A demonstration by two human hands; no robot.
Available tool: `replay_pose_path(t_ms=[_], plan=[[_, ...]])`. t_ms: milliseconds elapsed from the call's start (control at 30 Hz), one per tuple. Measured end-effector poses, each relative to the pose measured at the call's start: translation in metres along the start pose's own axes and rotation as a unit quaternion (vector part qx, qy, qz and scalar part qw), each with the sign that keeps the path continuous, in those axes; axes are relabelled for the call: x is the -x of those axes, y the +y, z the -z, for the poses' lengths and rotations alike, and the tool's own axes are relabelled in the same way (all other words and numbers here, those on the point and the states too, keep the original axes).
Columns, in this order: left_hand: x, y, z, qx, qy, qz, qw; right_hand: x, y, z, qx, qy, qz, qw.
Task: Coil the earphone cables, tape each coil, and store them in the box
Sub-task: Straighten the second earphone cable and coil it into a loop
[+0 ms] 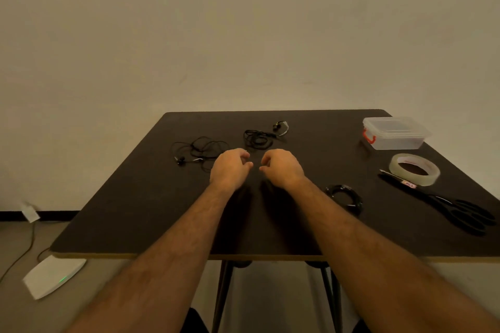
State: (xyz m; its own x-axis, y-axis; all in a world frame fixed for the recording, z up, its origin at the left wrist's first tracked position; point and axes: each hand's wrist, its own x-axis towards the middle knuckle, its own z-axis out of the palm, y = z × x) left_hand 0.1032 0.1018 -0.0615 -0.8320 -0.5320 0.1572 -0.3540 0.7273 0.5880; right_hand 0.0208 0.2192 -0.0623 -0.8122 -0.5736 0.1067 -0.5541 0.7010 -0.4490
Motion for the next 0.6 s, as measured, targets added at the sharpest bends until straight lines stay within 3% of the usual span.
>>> replay_pose_path(t_ms=[233,400,600], plan=[[-0.055,-0.002,-0.019,-0.034,-0.009,-0.032,0.999,-0.056,0.001,-0.011,0.038,0.019,-0.001,0.999],[-0.091,0.004,-0.030,-0.040,-0.004,-0.024,0.999,-0.082,0.014,-0.013,0.115,-0.031,0.003,0.993],[-0.108,0.006,-0.049,-0.105,-0.078,-0.046,0.990,-0.089,0.021,-0.018,0.162,-0.056,0.037,0.985]])
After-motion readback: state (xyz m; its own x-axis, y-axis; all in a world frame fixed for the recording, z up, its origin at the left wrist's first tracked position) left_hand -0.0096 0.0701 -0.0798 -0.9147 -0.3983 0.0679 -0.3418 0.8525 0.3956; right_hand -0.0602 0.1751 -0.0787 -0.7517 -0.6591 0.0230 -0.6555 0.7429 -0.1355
